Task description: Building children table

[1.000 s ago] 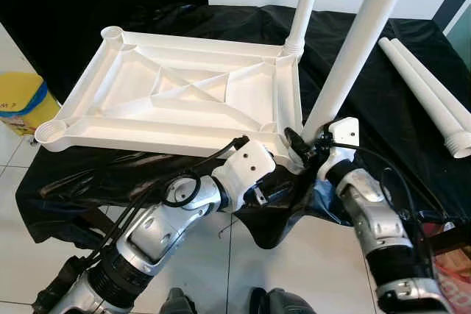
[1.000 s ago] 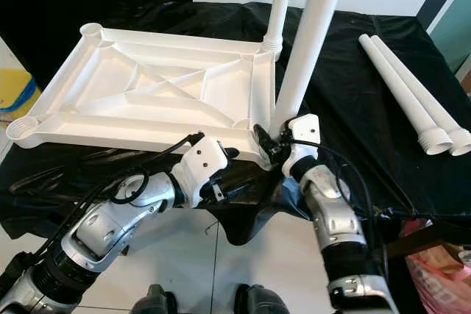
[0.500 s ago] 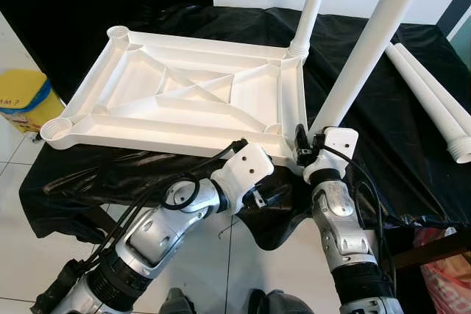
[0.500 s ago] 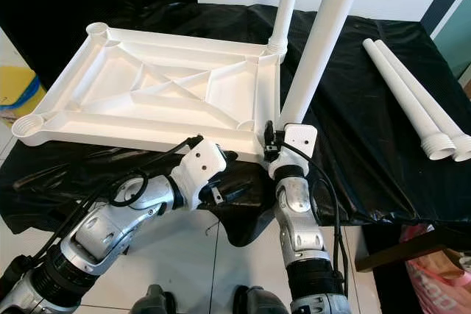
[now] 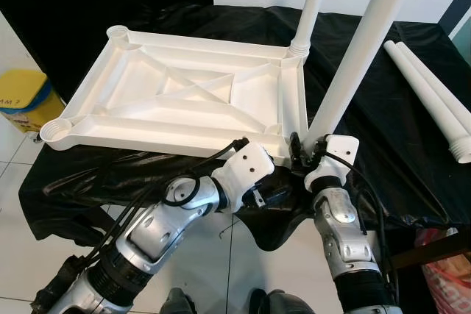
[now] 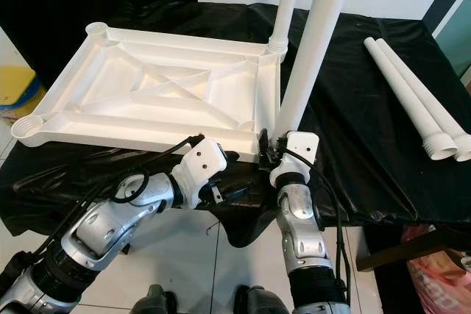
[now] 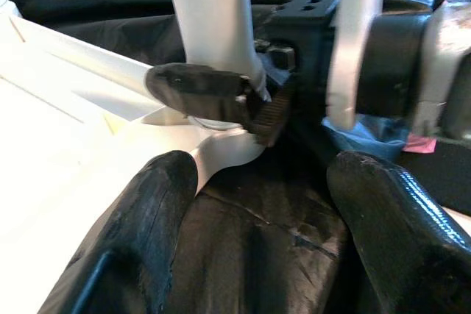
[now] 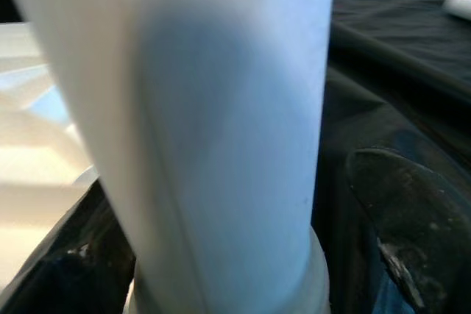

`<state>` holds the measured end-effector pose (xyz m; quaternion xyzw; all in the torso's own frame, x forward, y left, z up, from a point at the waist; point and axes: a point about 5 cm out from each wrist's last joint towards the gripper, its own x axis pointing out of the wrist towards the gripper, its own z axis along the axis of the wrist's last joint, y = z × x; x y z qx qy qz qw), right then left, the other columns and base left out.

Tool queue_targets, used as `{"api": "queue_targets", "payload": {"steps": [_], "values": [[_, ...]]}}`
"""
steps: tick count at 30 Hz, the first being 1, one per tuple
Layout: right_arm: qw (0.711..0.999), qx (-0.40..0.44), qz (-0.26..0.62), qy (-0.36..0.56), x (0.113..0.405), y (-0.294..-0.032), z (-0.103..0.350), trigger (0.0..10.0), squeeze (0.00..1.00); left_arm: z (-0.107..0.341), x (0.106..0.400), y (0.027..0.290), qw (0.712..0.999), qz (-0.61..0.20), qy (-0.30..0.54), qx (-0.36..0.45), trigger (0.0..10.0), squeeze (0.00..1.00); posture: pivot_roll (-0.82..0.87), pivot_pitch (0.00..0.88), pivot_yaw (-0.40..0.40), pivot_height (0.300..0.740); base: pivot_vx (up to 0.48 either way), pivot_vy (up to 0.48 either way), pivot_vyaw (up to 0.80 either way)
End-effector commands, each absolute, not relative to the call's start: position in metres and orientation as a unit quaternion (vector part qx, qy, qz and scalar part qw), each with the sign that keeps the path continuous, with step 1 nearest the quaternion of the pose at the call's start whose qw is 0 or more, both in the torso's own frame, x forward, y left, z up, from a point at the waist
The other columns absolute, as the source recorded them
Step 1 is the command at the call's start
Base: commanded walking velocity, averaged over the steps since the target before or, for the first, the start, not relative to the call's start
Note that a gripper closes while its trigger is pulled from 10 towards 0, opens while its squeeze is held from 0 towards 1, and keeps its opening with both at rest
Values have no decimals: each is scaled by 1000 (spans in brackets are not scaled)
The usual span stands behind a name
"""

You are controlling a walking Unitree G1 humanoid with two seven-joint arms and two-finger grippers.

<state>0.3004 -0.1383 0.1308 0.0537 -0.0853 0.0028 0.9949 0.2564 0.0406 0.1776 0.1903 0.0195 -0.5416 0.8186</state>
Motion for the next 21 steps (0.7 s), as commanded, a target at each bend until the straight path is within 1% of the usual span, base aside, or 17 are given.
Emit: {"api": "queue_targets", "payload": {"steps": [1, 3, 4, 5, 6, 8, 10, 11, 13, 14, 16, 19, 21], "values": [[994, 57, 30, -87, 296, -144, 129, 10000, 1000, 176, 257, 39, 809, -554, 17, 195, 10000, 0, 9, 99, -48, 740, 0, 0, 0], [994, 57, 30, -87, 296, -144, 129, 10000, 1000, 176, 257, 39, 809, -554, 17, 195, 10000, 0, 9, 99, -48, 740, 0, 0, 0], [993, 50, 55, -91, 296, -149, 131, 10000, 1000, 174, 257, 39, 809, -555, 19, 194, 10000, 0, 3, 88, -40, 740, 0, 0, 0], [991, 39, 86, -93, 296, -153, 133, 10000, 608, 173, 257, 39, 808, -556, 20, 194, 10000, 0, -2, 82, -35, 740, 0, 0, 0], [989, 32, 107, -95, 296, -155, 135, 10000, 0, 173, 257, 39, 808, -557, 21, 194, 10000, 0, -4, 81, -33, 740, 0, 0, 0], [989, 32, 107, -95, 296, -155, 135, 10000, 0, 173, 257, 39, 808, -557, 21, 194, 10000, 0, -4, 81, -33, 740, 0, 0, 0], [984, 15, 152, -97, 298, -156, 137, 10000, 0, 173, 258, 39, 806, -559, 20, 195, 10000, 0, -10, 74, -28, 740, 0, 0, 0], [984, 15, 152, -97, 298, -156, 137, 10000, 0, 173, 258, 39, 806, -559, 20, 195, 10000, 0, -10, 74, -28, 740, 0, 0, 0], [971, -11, 216, -97, 305, -153, 142, 10000, 0, 174, 260, 37, 803, -562, 17, 197, 10000, 0, -13, 57, -20, 740, 0, 0, 0], [971, -11, 216, -97, 305, -153, 142, 10000, 0, 174, 260, 37, 803, -562, 17, 197, 10000, 0, -13, 57, -20, 740, 0, 0, 0], [964, -19, 247, -94, 309, -152, 144, 10000, 0, 174, 262, 36, 802, -563, 16, 198, 10000, 0, -12, 55, -21, 740, 0, 0, 0], [962, -24, 257, -94, 310, -152, 145, 10000, 0, 175, 262, 36, 802, -563, 15, 198, 10000, 0, -10, 52, -22, 740, 0, 0, 0], [958, -42, 269, -86, 316, -154, 143, 10000, 0, 175, 264, 37, 804, -560, 12, 200, 10000, 0, -1, 43, -27, 740, 0, 0, 0]]}}
